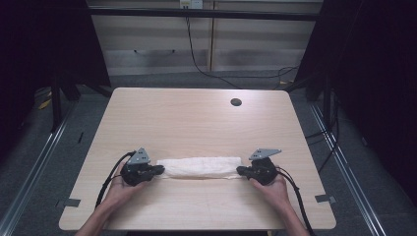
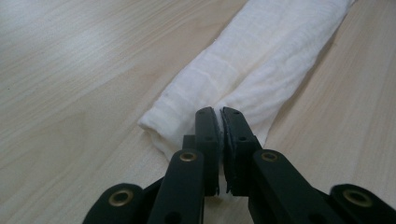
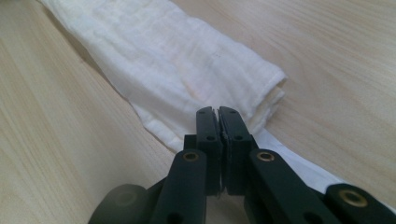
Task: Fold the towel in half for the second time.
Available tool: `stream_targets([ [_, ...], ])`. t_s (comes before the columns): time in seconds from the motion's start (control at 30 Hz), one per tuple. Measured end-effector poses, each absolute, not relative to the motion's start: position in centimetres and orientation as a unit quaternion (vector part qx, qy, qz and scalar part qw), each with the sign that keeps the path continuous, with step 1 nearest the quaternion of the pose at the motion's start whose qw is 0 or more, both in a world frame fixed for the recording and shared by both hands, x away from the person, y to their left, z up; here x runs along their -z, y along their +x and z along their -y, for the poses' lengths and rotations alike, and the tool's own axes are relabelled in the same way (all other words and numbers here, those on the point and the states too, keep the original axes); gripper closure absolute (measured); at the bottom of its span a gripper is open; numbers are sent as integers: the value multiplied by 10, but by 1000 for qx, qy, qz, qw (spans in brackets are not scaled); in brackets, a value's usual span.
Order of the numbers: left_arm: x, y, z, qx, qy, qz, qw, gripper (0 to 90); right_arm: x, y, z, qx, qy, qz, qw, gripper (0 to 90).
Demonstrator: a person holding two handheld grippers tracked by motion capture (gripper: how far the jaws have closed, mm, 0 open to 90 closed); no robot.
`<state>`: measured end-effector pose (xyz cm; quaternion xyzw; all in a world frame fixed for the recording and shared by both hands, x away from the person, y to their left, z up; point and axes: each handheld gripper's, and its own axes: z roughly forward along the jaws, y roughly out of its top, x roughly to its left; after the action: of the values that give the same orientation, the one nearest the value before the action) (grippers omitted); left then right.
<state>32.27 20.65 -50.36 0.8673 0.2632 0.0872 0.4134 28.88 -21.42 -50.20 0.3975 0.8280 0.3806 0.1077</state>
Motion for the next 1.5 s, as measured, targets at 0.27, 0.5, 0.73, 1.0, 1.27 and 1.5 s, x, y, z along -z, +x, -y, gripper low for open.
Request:
stream_targets([
  [0.27, 499, 316, -210, -74, 863, -268, 421, 662, 498, 283, 217, -393, 398, -821, 115, 734],
  [0.5, 484, 312, -223, -74, 847, -290, 441, 467, 482, 275, 228, -434, 418, -790, 116, 513],
  [0.73, 466, 305, -246, -94, 820, -338, 453, 330, 461, 258, 244, -464, 430, -761, 143, 332],
  [1.0, 472, 290, -271, -97, 818, -384, 417, 264, 461, 241, 274, -449, 475, -737, 173, 288],
  [1.27, 486, 280, -288, -108, 795, -435, 408, 254, 470, 217, 304, -457, 521, -696, 188, 282],
  [1.5, 488, 276, -290, -109, 798, -426, 413, 250, 481, 213, 315, -436, 557, -678, 202, 265],
])
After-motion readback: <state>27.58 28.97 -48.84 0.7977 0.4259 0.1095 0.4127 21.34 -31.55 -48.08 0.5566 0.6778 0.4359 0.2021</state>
